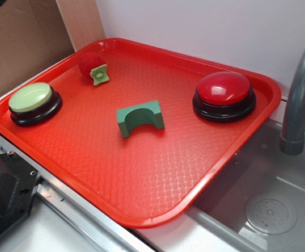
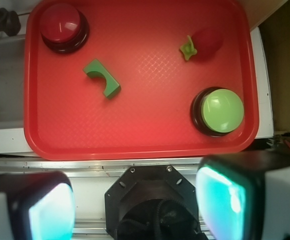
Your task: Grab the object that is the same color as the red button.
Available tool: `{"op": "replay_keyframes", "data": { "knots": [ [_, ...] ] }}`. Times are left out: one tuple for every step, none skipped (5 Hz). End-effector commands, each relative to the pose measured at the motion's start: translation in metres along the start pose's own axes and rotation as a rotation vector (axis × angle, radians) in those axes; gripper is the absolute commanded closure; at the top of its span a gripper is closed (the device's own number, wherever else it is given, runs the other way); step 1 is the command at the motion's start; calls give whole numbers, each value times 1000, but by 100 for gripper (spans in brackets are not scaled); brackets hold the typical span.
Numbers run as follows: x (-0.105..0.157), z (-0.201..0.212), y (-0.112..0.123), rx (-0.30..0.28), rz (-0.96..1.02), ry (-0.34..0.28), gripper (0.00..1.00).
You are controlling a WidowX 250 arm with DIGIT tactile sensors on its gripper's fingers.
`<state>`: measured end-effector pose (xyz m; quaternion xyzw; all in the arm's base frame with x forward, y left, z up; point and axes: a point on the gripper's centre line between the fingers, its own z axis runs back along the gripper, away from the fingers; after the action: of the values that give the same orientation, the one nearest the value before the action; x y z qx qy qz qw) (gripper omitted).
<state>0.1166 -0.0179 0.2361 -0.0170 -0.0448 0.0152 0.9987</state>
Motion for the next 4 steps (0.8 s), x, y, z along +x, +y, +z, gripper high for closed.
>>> {"op": "replay_keyframes", "data": {
  "knots": [
    [0,0,0,0,0,0,0],
    [9,-7,3,7,108,-65,0],
    [31,-27,21,25,304,-113,0],
    [52,-54,43,99,421,-202,0]
  ]
}}
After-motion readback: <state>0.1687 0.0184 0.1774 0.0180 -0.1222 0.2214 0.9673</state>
